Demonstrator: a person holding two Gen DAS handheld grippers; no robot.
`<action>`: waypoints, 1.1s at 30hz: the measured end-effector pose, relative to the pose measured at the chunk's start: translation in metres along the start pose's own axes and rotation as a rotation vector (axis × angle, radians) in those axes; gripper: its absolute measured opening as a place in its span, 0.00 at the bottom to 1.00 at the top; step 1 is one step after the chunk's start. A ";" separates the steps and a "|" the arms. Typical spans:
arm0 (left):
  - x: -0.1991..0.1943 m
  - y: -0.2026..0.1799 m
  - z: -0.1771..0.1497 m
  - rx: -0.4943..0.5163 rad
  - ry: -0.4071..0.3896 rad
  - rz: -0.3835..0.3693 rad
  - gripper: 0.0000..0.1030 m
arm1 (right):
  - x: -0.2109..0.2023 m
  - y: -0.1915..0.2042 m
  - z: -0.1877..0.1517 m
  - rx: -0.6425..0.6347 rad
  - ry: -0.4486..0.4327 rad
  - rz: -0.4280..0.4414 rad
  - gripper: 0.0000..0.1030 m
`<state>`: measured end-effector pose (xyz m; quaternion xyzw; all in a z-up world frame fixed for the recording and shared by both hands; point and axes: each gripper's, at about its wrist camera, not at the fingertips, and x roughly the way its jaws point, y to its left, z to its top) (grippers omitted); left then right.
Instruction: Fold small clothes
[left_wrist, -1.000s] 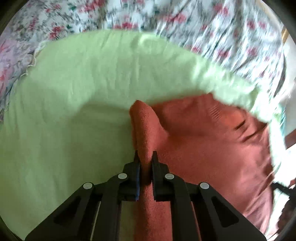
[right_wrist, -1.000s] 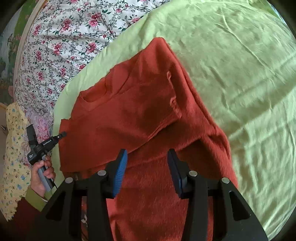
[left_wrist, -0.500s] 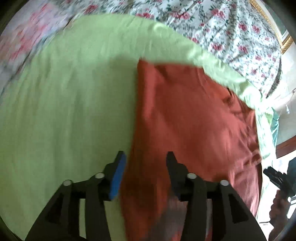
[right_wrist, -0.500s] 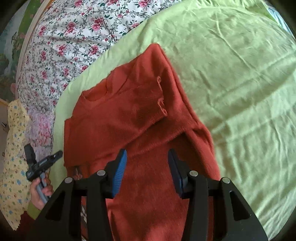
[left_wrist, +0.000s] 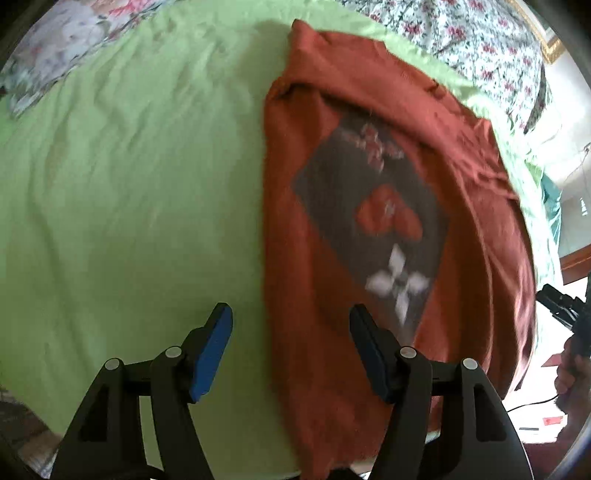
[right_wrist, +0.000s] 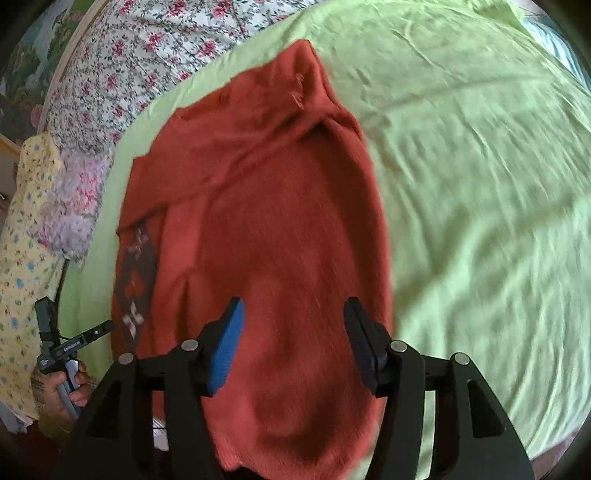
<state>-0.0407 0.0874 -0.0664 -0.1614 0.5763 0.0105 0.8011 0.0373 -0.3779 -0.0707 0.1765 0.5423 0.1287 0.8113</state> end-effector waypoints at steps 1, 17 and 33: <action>-0.001 0.002 -0.009 -0.002 0.003 0.000 0.68 | -0.003 -0.003 -0.009 -0.001 0.004 -0.012 0.56; 0.001 -0.012 -0.082 0.101 0.017 0.015 0.68 | -0.002 -0.006 -0.096 0.033 0.037 0.078 0.55; -0.023 -0.006 -0.078 0.126 -0.012 -0.163 0.03 | -0.018 -0.030 -0.099 0.099 0.017 0.116 0.09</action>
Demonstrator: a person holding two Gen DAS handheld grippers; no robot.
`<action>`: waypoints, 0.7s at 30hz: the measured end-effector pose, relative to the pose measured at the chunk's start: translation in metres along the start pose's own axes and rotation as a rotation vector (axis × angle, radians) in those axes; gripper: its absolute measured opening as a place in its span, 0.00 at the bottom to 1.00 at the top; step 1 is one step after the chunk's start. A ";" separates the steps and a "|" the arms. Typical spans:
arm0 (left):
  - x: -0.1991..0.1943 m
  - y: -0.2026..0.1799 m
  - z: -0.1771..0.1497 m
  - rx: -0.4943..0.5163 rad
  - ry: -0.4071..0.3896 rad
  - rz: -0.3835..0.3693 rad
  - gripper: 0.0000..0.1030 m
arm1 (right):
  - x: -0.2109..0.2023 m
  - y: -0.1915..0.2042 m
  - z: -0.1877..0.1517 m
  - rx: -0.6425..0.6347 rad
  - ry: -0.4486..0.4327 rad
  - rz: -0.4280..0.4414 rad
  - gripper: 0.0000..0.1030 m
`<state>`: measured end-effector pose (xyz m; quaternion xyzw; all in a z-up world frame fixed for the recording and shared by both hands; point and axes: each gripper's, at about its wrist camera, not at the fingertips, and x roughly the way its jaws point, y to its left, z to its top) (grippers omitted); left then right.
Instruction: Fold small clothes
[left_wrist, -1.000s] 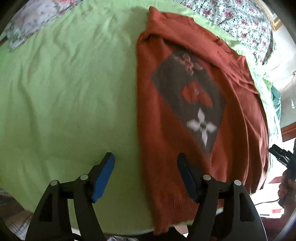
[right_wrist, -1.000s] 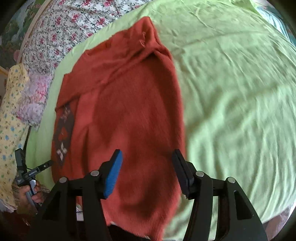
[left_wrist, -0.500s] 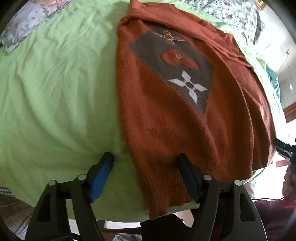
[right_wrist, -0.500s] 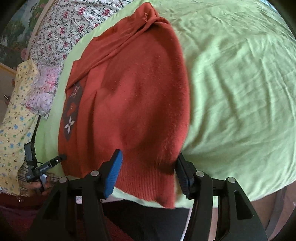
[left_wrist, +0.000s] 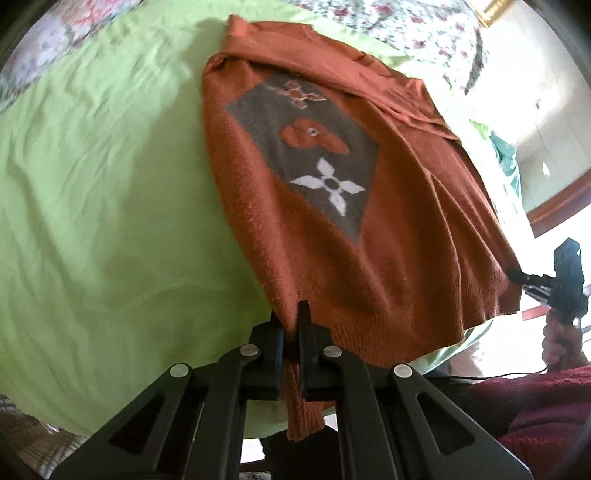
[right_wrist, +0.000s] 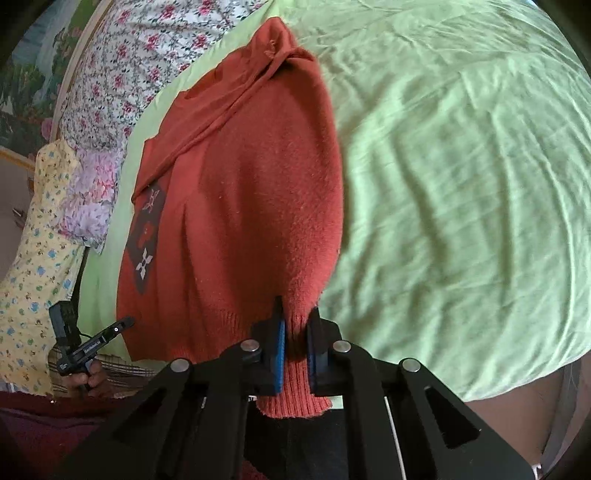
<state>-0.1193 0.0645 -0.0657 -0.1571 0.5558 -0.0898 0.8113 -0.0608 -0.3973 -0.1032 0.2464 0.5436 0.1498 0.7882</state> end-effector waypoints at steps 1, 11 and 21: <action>-0.003 0.004 0.000 -0.021 -0.007 -0.023 0.03 | -0.001 0.000 0.001 0.002 0.001 0.007 0.09; -0.058 -0.001 0.036 -0.058 -0.185 -0.163 0.03 | -0.035 0.033 0.031 -0.007 -0.079 0.191 0.09; -0.089 0.009 0.140 -0.115 -0.372 -0.213 0.03 | -0.056 0.058 0.126 -0.016 -0.218 0.291 0.09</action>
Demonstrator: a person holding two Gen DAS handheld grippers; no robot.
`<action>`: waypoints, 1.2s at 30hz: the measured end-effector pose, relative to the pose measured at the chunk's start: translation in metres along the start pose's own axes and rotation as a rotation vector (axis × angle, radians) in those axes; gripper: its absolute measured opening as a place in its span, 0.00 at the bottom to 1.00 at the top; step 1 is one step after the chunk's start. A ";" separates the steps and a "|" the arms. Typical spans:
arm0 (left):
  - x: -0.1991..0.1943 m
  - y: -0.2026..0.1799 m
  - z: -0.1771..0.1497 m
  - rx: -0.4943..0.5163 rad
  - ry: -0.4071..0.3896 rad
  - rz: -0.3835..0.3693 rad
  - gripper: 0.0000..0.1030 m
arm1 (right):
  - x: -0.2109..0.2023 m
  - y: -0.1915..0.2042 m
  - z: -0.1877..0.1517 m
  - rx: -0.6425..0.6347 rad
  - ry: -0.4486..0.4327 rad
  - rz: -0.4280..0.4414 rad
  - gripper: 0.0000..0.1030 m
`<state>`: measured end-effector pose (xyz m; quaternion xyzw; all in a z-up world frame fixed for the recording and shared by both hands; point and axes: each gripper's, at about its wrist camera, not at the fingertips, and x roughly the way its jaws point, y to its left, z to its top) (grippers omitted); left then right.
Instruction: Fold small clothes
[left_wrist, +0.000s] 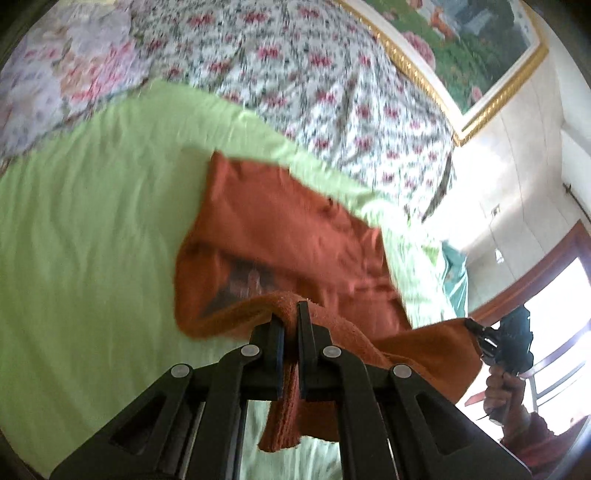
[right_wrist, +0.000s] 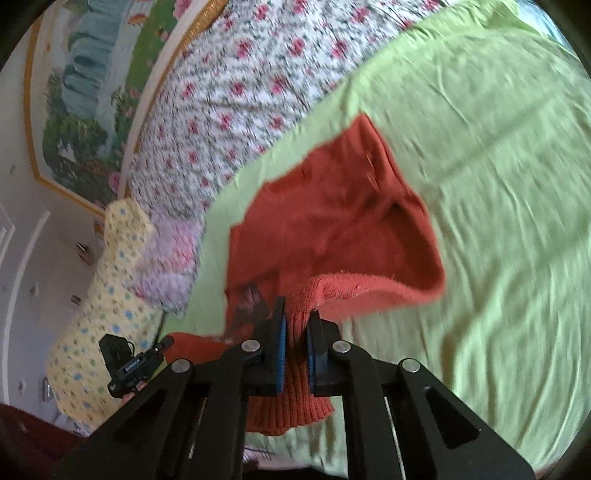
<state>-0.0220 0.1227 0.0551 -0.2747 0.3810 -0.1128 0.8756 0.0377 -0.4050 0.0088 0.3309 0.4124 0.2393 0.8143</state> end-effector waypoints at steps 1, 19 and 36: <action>0.006 -0.001 0.013 0.005 -0.014 0.004 0.03 | 0.006 0.000 0.011 -0.003 -0.008 0.006 0.09; 0.178 0.049 0.141 -0.068 0.007 0.165 0.02 | 0.166 -0.080 0.166 0.127 0.023 -0.088 0.09; 0.205 0.073 0.159 -0.148 0.058 0.233 0.62 | 0.199 -0.114 0.197 0.212 0.062 -0.148 0.46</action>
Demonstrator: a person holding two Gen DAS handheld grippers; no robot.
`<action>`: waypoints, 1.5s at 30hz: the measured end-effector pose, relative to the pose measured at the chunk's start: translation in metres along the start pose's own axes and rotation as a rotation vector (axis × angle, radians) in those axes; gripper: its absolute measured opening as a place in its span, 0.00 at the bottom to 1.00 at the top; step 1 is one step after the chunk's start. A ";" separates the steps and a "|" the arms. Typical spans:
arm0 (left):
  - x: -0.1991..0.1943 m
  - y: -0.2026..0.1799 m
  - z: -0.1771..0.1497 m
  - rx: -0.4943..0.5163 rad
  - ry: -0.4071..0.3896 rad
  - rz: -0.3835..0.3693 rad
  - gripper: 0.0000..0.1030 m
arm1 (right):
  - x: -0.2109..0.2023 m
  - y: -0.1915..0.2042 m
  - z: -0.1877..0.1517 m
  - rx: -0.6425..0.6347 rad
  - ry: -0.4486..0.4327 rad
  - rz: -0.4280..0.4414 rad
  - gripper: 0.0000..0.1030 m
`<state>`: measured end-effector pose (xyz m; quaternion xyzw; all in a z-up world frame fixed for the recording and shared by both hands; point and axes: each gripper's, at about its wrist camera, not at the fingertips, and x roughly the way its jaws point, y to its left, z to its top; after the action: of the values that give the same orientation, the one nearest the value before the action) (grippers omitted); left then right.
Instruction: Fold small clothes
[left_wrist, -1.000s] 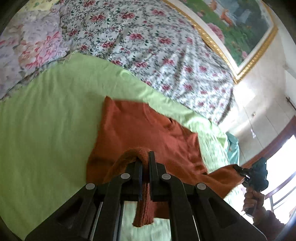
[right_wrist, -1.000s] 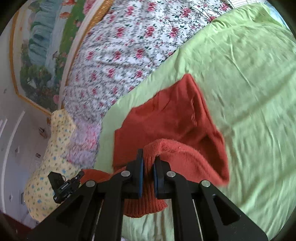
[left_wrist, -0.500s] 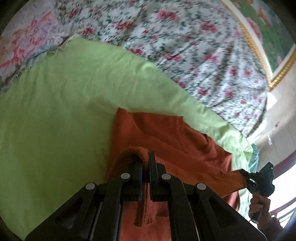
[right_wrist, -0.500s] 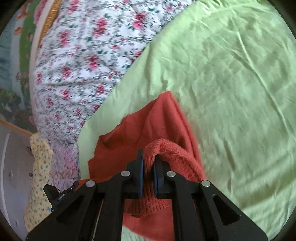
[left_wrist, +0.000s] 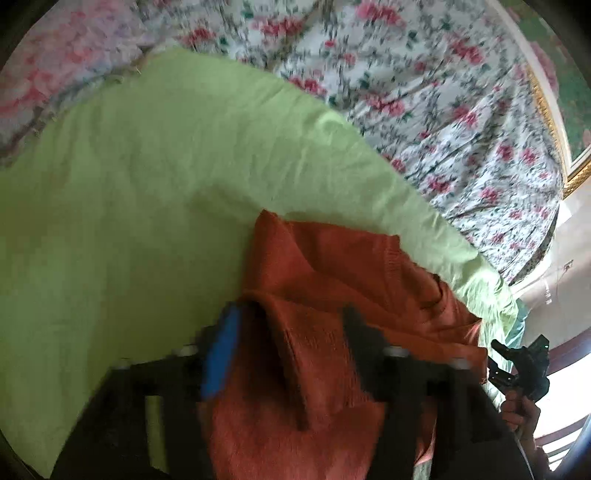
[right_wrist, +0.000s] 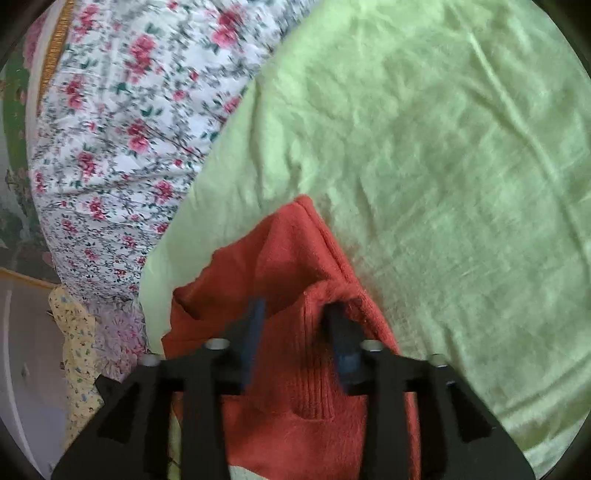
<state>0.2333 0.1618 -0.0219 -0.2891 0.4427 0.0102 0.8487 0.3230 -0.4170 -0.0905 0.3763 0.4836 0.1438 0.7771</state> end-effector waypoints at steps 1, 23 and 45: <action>-0.008 -0.002 -0.003 0.007 -0.004 -0.011 0.62 | -0.008 0.003 -0.001 -0.013 -0.025 -0.015 0.46; 0.077 -0.097 0.021 0.322 0.081 0.130 0.54 | 0.050 0.069 0.014 -0.398 -0.025 -0.199 0.43; -0.052 0.058 -0.156 -0.261 0.152 0.128 0.75 | -0.077 -0.041 -0.123 -0.091 -0.090 -0.301 0.61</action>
<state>0.0699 0.1442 -0.0793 -0.3680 0.5181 0.0997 0.7656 0.1739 -0.4348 -0.1012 0.2703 0.4922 0.0306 0.8269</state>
